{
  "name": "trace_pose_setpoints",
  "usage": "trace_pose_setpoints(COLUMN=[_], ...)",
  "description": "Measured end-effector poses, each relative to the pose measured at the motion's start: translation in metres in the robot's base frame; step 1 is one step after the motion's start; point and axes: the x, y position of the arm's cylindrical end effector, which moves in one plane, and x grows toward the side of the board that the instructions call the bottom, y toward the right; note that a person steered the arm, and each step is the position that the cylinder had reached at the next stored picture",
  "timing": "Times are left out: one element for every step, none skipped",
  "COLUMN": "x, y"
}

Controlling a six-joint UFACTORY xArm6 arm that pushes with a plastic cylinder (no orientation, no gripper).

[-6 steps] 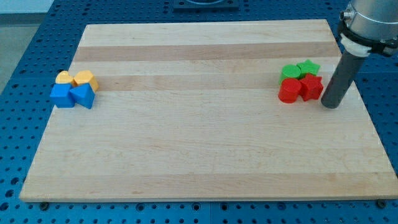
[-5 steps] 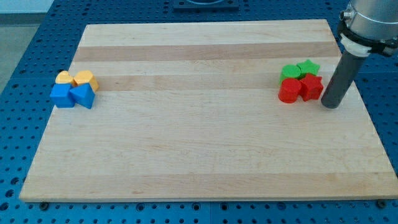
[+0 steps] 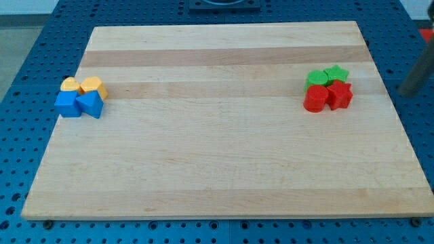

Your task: Move the red blocks to the top center of the board

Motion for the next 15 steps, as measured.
trace_pose_setpoints(x=[0.006, 0.033, 0.038, 0.038, 0.039, 0.033, 0.014, -0.012, -0.026, -0.03, -0.029, -0.011, -0.009, -0.009, -0.021], y=[-0.053, -0.106, -0.166, -0.173, -0.141, -0.136, -0.158, -0.21, -0.255, -0.291, -0.296, -0.305, -0.337, -0.376, -0.381])
